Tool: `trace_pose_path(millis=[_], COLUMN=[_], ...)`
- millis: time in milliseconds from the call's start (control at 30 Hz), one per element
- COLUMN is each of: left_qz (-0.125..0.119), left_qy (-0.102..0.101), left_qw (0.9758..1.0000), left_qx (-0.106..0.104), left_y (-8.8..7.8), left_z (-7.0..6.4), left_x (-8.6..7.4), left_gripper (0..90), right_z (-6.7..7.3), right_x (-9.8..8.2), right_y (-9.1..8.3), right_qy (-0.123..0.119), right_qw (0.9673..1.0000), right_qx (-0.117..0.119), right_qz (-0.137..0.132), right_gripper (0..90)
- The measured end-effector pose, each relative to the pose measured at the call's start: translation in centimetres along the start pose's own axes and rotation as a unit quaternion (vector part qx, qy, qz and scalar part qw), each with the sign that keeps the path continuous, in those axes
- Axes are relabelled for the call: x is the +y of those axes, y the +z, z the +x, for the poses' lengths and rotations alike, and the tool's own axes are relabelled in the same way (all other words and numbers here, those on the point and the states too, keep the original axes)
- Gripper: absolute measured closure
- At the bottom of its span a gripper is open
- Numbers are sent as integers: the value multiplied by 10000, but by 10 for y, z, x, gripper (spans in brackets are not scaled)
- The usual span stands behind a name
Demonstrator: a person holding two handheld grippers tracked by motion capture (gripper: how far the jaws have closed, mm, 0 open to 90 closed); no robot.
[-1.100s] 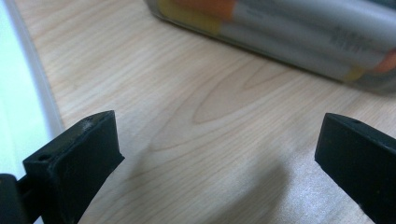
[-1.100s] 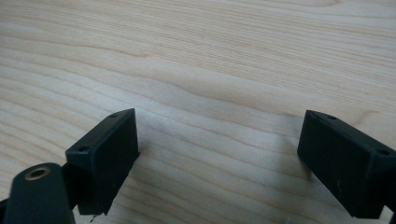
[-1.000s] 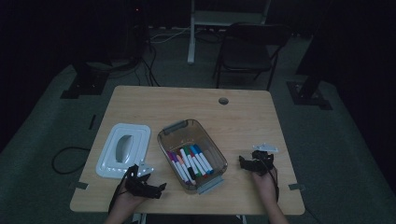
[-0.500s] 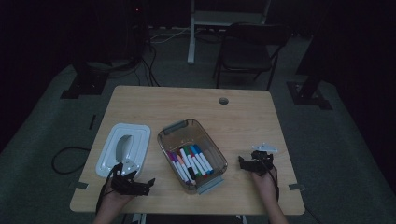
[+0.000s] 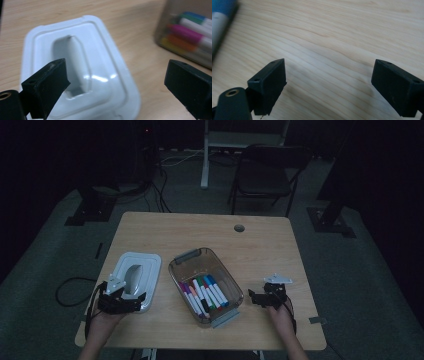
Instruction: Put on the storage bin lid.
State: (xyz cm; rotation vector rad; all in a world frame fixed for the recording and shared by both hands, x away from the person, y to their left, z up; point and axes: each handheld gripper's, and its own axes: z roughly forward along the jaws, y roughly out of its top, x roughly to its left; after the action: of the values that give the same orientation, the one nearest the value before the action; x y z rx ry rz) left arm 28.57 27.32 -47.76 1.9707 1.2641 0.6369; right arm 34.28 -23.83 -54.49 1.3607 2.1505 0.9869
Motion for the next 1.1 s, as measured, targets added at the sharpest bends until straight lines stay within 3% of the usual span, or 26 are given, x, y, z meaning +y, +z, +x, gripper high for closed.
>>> trace_pose_path(millis=[133, 233, 400, 467, 500, 633, 800, 933, 1100], left_qz=[65, 84, 182, 166, 186, 223, 307, 310, 329], left_qy=[-179, -407, -582, -615, -656, -643, -677, -682, -697], left_qw=[9997, 9990, 9980, 9977, 9974, 9975, 9971, 9970, 9966], left_qx=[181, 140, 192, 220, 226, 181, 167, 212, 292], left_y=[11, 19, 35, 39, 42, 50, 58, 63, 67], left_z=[17, 29, 40, 43, 44, 46, 48, 47, 43], left_x=[-2, -4, -6, -7, -8, -8, -10, -13, -13], left_gripper=[58, 71, 72, 167, 167, 175, 340, 412, 545], right_z=[8, 11, 15, 15, 16, 18, 21, 22, 27], right_x=[3, 4, 5, 6, 6, 7, 7, 6, 6], right_y=[0, -1, -2, -2, -2, -3, -2, -2, -2], right_qy=[-222, -297, -441, -441, -440, -509, -601, -611, -704], right_qw=[9997, 9994, 9987, 9986, 9984, 9977, 9970, 9964, 9932], right_qx=[54, 161, 196, 248, 280, 362, 421, 525, 851], right_qz=[-87, -118, -144, -178, -195, -263, -262, -269, -360], right_gripper=[121, 121, 122, 122, 122, 122, 122, 122, 122])
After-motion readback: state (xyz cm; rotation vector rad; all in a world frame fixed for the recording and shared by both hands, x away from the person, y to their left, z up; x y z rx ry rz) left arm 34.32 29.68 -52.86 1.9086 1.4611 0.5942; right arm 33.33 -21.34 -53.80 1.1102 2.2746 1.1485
